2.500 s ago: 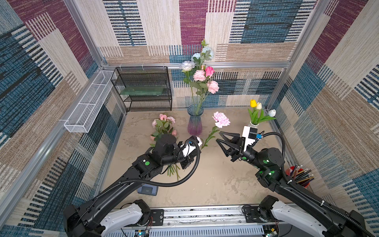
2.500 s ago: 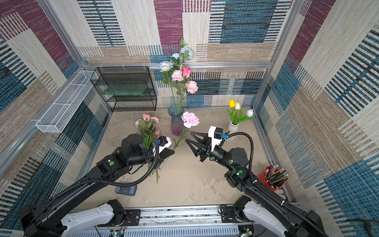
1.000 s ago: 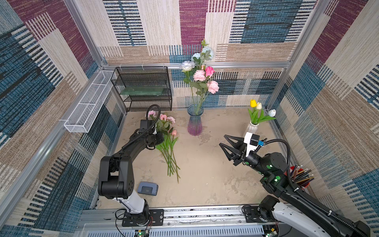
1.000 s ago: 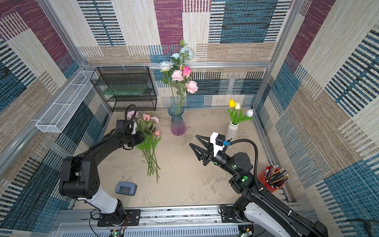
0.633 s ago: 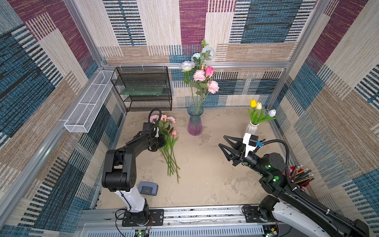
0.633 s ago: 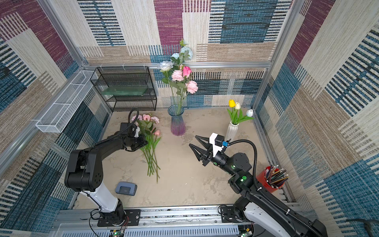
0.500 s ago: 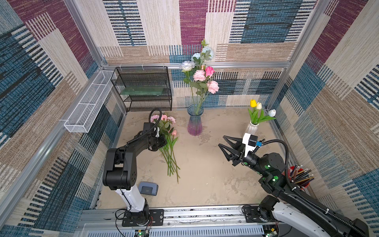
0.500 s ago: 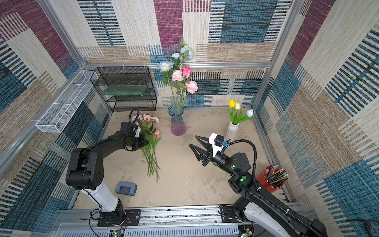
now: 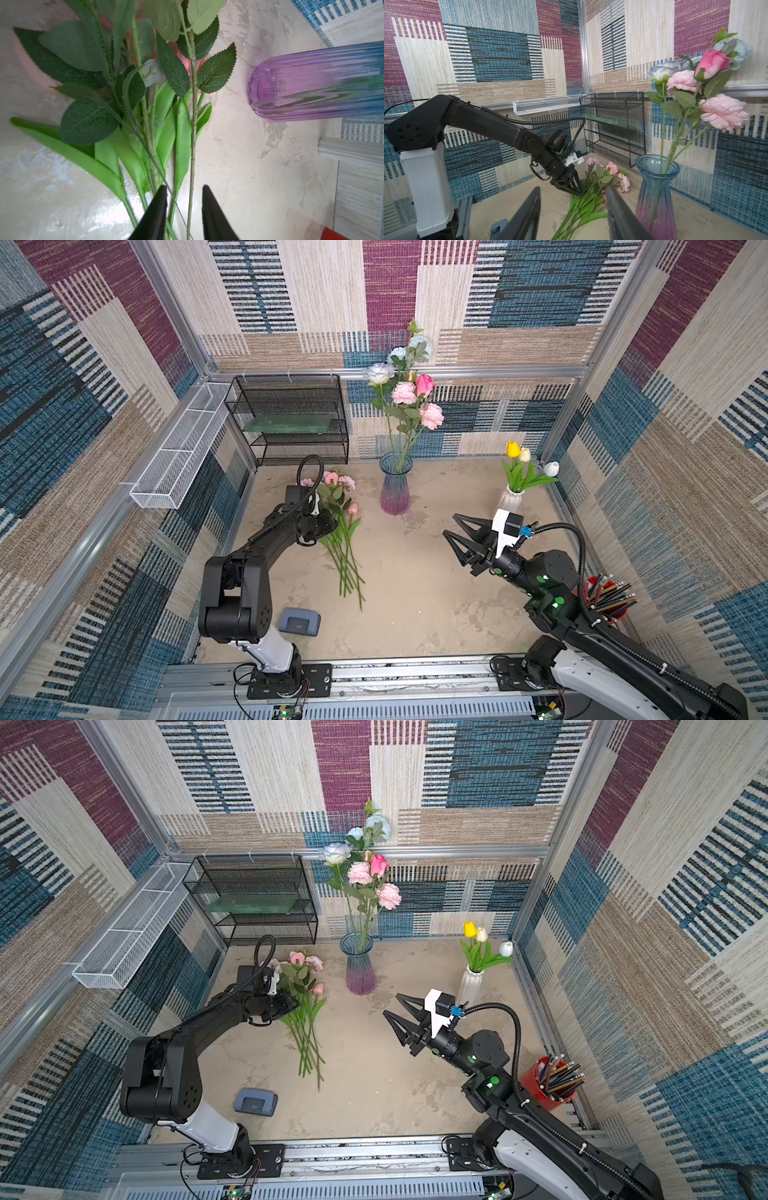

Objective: Pick out pink flowers from the vase
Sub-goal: Place the flower at the center of the board.

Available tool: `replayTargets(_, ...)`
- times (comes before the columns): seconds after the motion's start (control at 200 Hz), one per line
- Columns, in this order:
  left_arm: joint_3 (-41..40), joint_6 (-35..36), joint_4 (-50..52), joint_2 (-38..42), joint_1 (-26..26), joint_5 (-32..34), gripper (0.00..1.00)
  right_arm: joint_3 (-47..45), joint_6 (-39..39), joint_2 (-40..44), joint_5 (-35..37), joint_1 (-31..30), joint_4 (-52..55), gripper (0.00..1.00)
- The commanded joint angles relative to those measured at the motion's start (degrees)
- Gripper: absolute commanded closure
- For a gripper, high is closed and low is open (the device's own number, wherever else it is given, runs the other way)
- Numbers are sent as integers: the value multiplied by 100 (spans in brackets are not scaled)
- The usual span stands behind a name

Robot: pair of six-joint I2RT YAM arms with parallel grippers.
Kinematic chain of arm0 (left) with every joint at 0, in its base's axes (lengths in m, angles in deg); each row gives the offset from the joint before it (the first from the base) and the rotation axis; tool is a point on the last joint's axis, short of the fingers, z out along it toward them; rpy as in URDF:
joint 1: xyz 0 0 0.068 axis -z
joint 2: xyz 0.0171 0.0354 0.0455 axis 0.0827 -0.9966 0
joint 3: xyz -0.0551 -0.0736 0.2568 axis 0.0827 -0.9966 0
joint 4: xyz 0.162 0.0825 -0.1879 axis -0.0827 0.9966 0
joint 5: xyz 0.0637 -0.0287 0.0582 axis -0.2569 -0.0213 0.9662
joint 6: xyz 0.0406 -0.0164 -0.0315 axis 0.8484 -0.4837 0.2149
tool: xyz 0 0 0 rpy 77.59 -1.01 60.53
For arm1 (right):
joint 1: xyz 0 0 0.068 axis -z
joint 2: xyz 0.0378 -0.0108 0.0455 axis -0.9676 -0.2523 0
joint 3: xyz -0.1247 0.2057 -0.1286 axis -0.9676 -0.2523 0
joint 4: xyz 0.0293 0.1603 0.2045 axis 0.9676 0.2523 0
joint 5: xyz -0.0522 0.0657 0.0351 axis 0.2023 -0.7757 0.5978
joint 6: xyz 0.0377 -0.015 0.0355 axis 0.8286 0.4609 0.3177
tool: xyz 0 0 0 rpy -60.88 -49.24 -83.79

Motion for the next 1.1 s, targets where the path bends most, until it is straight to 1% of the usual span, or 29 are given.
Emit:
replayTargets(0.0,-77,193,210,261,-2,210,68,36,-52,53,220,2,119,47)
replayTargets(0.26,-298,288,510,1086,12,576,68,123,-41,84,396,1,408,47)
replayTargets(0.346,-322,410,673,1502,154,772,67,214,-63,32,535,0,634,47)
replayTargets(0.421,-295,707,881,1893,582,1179,67,321,10,-66,646,5,788,47)
replayTargets(0.501,-255,1017,1122,2222,1252,1576,67,524,61,-265,664,8,983,48)
replayTargets(0.601,-296,1218,1397,2576,2022,1860,68,845,95,-612,630,17,1277,48)
replayTargets(0.696,-522,1262,1515,3005,2520,1967,68,1164,167,-952,614,86,1497,48)
replayTargets(0.776,-756,1282,1570,3428,2707,1953,67,1386,313,-1226,529,273,1589,48)
replayTargets(0.861,-1032,1319,1578,3949,2843,1922,67,1601,624,-1550,151,661,1570,49)
replayTargets(0.941,-1259,1350,1596,4409,2872,1844,67,1766,812,-1877,-180,988,1474,49)
replayTargets(1.092,-1447,1412,1680,5040,2879,1560,67,2092,888,-2531,-377,1381,1088,53)
